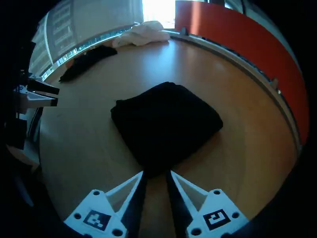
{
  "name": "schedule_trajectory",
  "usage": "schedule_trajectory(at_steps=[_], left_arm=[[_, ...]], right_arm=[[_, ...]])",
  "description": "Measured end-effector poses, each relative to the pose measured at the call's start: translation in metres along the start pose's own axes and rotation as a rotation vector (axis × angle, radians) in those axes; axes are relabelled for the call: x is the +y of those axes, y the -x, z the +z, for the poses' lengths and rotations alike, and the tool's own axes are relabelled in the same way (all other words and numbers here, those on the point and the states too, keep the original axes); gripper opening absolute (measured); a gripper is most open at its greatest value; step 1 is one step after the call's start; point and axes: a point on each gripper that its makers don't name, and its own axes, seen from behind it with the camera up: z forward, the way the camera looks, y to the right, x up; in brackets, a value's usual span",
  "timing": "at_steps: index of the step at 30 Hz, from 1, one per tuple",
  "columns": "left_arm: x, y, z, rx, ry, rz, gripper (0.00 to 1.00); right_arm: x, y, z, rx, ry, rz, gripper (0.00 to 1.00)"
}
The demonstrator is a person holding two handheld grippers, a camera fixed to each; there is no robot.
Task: Fold towel
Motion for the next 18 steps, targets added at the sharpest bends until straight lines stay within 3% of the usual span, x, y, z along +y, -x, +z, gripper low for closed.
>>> schedule_trajectory(at_steps=[5, 12, 18], left_arm=[[-0.0002, -0.0007, 0.0002, 0.001, 0.001, 0.001, 0.90], [0.0002, -0.0010, 0.0011, 0.000, 0.001, 0.006, 0.90], [0.0008, -0.0013, 0.0014, 0.000, 0.002, 0.008, 0.90]], right_arm=[[0.0033, 0.0008, -0.0005, -0.003, 0.010, 0.014, 0.18], [0.0030, 0.0007, -0.0033, -0.004, 0.000, 0.033, 0.10], [0.0022, -0.0052, -0.0060, 0.016, -0.002, 0.010, 0.06]])
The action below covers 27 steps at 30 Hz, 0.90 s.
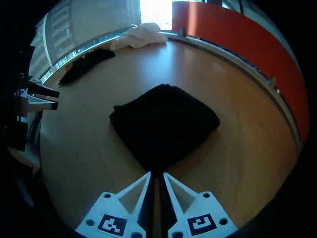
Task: Fold towel
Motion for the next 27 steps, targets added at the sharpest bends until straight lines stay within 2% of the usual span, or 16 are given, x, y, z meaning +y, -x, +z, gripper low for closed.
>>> schedule_trajectory(at_steps=[7, 15, 19, 27], left_arm=[[0.001, -0.002, 0.000, 0.004, 0.005, 0.002, 0.90], [0.003, -0.008, 0.000, 0.012, 0.010, 0.010, 0.90], [0.005, -0.012, -0.001, 0.018, 0.016, 0.019, 0.90], [0.008, -0.023, -0.005, 0.035, 0.026, 0.037, 0.90]], right_arm=[[0.002, -0.012, -0.007, 0.023, 0.011, -0.033, 0.05], [0.009, -0.052, -0.027, 0.096, 0.032, -0.052, 0.05], [0.014, -0.079, -0.044, 0.145, 0.046, -0.075, 0.05], [0.029, -0.130, -0.090, 0.234, 0.085, -0.114, 0.05]])
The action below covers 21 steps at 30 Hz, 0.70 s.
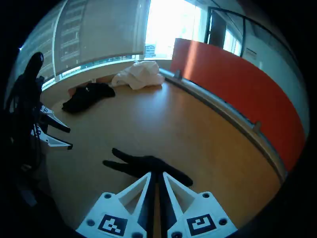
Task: Fold towel
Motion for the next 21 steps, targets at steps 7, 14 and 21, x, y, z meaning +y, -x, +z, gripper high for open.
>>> schedule_trajectory(at_steps=[7, 14, 21], left_arm=[[0.005, -0.009, -0.003, 0.015, 0.015, 0.003, 0.90], [0.010, -0.015, -0.003, 0.021, 0.029, 0.019, 0.90], [0.015, -0.016, -0.001, 0.016, 0.036, 0.031, 0.90]], right_arm=[[0.021, -0.023, -0.030, 0.041, 0.036, 0.005, 0.05], [0.044, -0.018, -0.055, 0.042, 0.073, 0.029, 0.05], [0.070, -0.004, -0.074, 0.030, 0.109, 0.041, 0.05]])
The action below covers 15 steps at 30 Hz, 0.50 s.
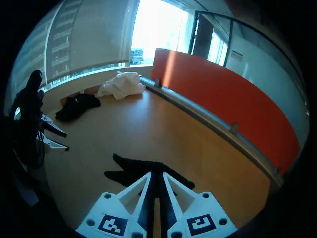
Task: Fold towel
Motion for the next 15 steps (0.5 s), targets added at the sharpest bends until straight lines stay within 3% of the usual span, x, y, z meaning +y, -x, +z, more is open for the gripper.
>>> schedule_trajectory(at_steps=[15], left_arm=[[0.008, -0.009, 0.005, 0.000, 0.003, 0.025, 0.90]], right_arm=[[0.060, 0.025, -0.029, -0.020, 0.043, 0.047, 0.05]])
